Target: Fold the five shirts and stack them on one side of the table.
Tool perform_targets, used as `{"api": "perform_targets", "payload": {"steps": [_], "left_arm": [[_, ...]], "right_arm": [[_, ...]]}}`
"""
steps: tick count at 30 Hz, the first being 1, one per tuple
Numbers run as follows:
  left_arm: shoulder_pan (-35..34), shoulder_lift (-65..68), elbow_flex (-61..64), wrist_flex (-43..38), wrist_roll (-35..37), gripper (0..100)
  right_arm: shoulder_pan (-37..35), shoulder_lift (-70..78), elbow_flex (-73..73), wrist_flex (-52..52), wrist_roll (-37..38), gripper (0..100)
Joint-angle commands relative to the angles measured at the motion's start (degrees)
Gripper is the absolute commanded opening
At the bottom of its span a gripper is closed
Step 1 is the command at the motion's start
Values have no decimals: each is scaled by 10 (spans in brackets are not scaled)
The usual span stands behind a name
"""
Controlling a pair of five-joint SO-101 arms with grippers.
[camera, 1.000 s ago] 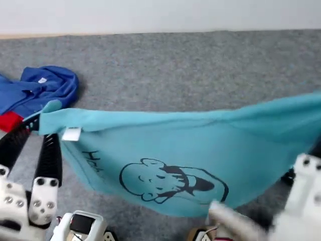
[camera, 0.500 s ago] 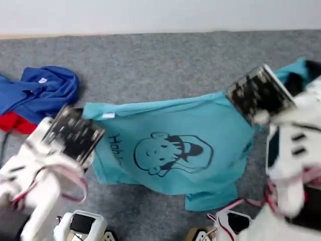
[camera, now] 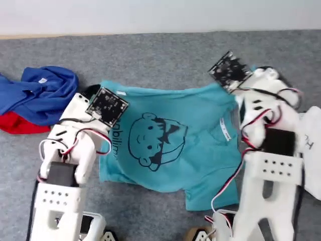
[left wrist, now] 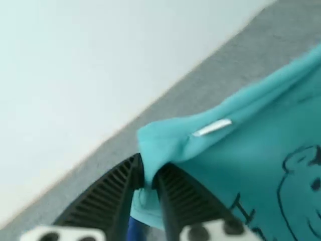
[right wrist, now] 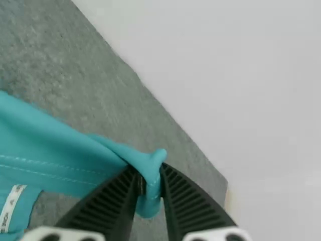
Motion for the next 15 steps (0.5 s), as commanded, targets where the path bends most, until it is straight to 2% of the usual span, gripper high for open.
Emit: {"api": "perform_targets", "payload": {"steps": [1, 7, 15], "left_arm": [[-14, 47, -4, -55, -7, 2], [-34, 194, -120, -69, -5, 2], [-31, 406, -281, -68, -5, 2]], "right_arm": [[-19, 18, 15, -75, -6, 11], [-17, 116, -31, -127, -7, 11], [-15, 283, -215, -122, -34, 11]]}}
